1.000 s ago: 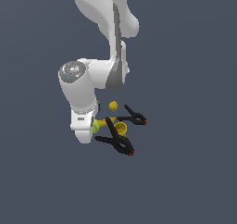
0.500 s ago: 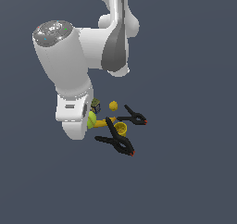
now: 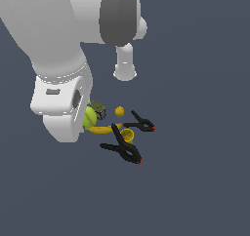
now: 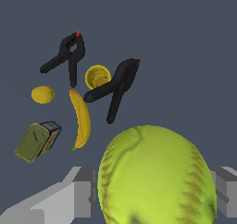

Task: Pick up a designated object from a clutter of objects.

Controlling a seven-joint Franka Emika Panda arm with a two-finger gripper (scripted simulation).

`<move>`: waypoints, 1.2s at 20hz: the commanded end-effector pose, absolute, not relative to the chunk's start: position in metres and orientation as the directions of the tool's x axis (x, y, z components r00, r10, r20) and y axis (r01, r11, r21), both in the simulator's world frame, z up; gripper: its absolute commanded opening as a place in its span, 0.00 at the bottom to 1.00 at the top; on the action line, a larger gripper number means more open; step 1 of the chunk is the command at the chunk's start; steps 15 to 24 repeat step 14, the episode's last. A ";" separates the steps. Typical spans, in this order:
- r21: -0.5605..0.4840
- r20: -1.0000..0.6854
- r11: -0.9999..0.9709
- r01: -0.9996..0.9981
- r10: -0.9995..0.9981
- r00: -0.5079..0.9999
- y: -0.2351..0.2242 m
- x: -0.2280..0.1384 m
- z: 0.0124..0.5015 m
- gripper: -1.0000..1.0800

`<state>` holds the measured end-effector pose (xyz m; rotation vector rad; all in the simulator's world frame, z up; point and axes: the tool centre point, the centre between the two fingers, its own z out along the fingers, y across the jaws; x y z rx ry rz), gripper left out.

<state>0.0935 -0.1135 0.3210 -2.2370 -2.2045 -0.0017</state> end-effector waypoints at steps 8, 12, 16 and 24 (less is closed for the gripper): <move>0.000 0.001 -0.015 1.000 1.000 0.015 -0.113 0.107 0.359 0.00; 0.000 0.000 -0.016 1.000 1.000 0.016 -0.113 0.109 0.364 0.00; 0.000 0.000 -0.016 1.000 1.000 0.016 -0.113 0.109 0.365 0.00; 0.000 0.000 -0.016 1.000 1.000 0.016 -0.113 0.109 0.365 0.00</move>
